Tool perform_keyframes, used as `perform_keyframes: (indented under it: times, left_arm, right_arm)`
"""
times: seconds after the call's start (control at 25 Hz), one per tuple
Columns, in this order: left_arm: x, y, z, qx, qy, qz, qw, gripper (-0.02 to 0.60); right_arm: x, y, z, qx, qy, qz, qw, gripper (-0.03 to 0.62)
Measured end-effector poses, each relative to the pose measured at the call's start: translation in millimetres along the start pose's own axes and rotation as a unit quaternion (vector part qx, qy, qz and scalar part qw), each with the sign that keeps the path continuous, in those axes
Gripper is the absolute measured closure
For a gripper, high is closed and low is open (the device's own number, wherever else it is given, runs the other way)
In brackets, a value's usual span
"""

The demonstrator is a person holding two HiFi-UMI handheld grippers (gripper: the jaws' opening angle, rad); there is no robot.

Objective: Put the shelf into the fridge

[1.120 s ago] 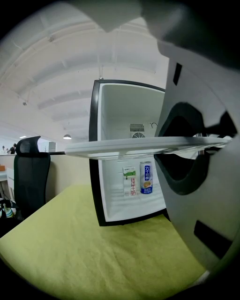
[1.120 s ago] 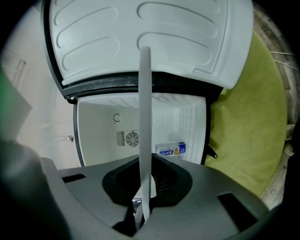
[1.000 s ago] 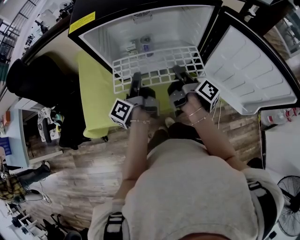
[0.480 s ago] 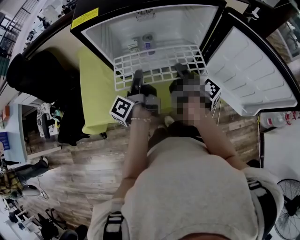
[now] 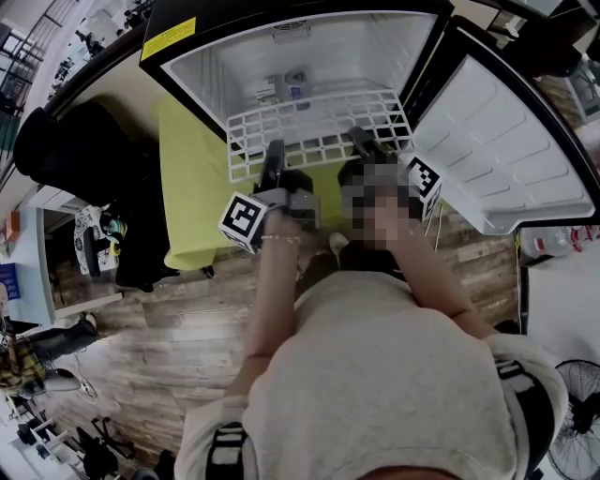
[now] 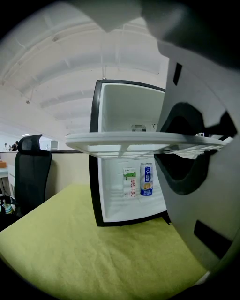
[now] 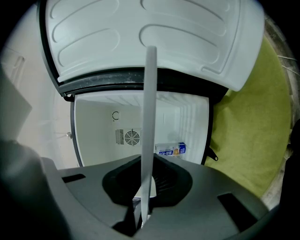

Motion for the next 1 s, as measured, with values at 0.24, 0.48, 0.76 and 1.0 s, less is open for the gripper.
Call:
perform_keyframes:
  times: [0.24,0.48,0.76,1.0]
  left_arm:
    - [-4,1,-4,-0.002,0.005,-0.005,1.0000,0.537]
    - [-5,3,-10,0.000,0.004,-0.003,1.0000,0.537]
    - [-2,4,-19,0.002,0.003,0.006,1.0000,0.538]
    - [-5,9,-30,0.003,0.012,-0.011,0.9999,0.541]
  right_arm:
    - [-2,4,-6,0.000,0.005,0.002,1.000,0.569]
    - [-1,6,-12,-0.002,0.004,0.003,1.000,0.569]
    - [-1,9,-21,-0.006,0.006,0.004,1.000,0.569]
    - [0,11,-29,-0.012,0.011,0.003,1.000,0.569]
Point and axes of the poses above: the fingertips, and each gripper's own axes: z backward along the fingers, x to its right, y out of its top, the point moved 3 cm from there along z, backward along the fingers, and after that the axes turned 4 degrees about y, right-handed, at the moved point
